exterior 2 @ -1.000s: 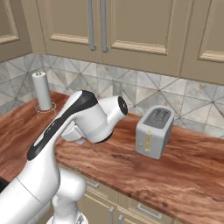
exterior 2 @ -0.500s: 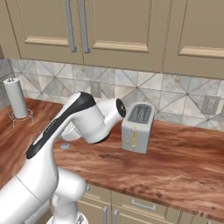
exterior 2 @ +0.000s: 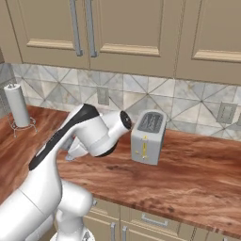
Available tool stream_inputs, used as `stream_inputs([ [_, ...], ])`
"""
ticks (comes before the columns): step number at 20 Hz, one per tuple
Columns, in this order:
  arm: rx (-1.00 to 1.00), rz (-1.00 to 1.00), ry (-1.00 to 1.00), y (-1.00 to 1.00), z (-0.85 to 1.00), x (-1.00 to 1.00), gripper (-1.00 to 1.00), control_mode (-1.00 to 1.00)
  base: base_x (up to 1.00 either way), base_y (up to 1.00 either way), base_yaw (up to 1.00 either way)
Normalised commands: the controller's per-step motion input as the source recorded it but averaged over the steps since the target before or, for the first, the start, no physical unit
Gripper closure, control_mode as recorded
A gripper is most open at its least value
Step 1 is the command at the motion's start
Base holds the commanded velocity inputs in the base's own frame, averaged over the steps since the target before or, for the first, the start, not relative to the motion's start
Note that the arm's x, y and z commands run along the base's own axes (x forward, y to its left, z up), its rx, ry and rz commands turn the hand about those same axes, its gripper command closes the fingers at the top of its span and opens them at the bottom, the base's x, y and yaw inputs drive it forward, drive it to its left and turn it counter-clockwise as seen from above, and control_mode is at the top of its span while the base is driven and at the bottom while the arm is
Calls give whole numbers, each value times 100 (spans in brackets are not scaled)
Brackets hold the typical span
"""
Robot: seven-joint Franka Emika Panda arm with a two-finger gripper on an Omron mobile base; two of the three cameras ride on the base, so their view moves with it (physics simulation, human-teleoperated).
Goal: Retrieve the wine glasses from the counter and place one next to each plate.
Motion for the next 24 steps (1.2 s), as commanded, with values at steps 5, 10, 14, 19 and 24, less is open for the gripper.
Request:
stream_inputs([
  [5,0,0,-4,22,-37,25,-100,-100,0,0,0],
  [10,0,0,0,18,-36,32,-100,-100,0,0,0],
  [14,0,0,0,3,-36,39,-100,-100,0,0,0],
  [19,0,0,0,0,-46,46,-100,-100,0,0,0],
  [24,0,0,0,0,-46,52,-100,-100,0,0,0],
])
